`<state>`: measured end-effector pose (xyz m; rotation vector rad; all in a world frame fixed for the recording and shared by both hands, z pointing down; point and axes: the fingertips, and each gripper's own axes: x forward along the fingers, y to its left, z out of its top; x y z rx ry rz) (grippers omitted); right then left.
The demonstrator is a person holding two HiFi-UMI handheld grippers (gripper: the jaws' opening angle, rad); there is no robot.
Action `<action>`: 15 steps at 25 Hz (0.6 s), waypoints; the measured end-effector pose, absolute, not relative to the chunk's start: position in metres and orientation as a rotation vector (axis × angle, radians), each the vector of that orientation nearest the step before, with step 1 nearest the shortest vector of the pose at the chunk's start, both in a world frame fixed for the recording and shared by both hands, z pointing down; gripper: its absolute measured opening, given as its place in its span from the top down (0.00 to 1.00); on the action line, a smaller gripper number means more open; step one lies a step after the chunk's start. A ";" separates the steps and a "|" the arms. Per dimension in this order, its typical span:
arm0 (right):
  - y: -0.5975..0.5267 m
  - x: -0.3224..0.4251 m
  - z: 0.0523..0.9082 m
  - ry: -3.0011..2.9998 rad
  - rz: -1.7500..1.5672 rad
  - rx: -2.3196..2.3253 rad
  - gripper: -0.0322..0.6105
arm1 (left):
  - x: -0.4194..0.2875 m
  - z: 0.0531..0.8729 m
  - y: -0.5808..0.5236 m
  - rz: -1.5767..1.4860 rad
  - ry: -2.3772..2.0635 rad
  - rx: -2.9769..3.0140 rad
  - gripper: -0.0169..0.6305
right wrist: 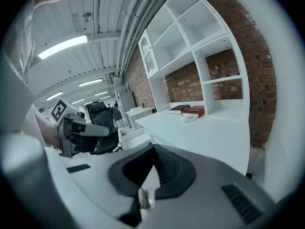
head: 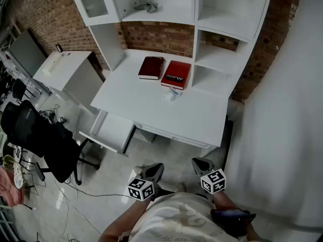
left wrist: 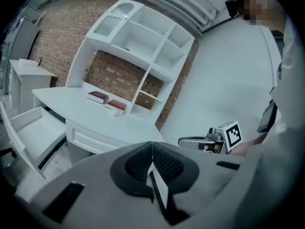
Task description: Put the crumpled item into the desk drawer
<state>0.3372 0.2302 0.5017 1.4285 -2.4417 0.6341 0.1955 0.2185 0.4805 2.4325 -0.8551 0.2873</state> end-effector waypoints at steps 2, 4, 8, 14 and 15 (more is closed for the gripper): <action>0.236 0.336 0.503 -2.441 0.635 1.430 0.91 | 0.192 0.479 0.224 0.285 -0.863 2.434 0.94; 0.242 0.335 0.503 -2.442 0.636 1.431 0.91 | 0.191 0.479 0.231 0.288 -0.865 2.434 0.94; 0.248 0.335 0.501 -2.451 0.631 1.434 0.91 | 0.193 0.482 0.240 0.306 -0.855 2.440 0.94; 0.256 0.334 0.502 -2.452 0.609 1.426 0.91 | 0.200 0.480 0.251 0.321 -0.841 2.460 0.94; 0.257 0.334 0.501 -2.453 0.608 1.426 0.91 | 0.200 0.479 0.253 0.324 -0.839 2.461 0.94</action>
